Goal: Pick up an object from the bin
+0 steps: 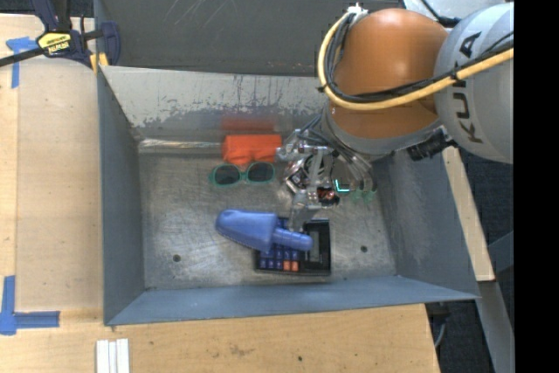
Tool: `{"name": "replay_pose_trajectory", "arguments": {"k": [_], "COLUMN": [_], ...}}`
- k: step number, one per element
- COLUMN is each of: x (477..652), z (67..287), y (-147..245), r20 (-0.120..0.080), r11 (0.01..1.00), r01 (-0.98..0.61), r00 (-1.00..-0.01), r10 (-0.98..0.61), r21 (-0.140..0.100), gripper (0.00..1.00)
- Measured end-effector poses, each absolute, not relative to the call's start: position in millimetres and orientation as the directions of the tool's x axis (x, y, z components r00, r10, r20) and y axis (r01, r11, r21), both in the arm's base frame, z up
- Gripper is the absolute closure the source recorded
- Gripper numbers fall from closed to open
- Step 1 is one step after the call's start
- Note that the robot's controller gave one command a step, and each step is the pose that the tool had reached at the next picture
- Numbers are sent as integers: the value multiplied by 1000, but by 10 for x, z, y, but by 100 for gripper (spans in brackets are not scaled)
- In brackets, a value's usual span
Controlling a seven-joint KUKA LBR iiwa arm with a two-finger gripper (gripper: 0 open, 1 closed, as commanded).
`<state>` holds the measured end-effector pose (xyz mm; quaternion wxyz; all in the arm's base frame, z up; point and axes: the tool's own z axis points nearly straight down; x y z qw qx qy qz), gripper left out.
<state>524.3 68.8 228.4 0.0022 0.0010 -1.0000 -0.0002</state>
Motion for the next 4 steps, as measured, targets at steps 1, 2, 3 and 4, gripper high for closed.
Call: {"name": "replay_pose_trajectory", "arguments": {"k": [1, 2, 3, 4], "x": [5259, 5243, 5184, 5313], "z": [2320, 1922, 1495, 955], "y": [684, 747, 722, 759], "r20": [-3, -9, -3, -5], "r11": [1000, 998, 965, 820], "r01": [0, -59, -261, -572], "r00": [-1000, -998, -965, -820], "r10": [0, -59, -261, -572], "r21": [1, 0, 0, -3], "gripper": [0, 0, 0, 0]}}
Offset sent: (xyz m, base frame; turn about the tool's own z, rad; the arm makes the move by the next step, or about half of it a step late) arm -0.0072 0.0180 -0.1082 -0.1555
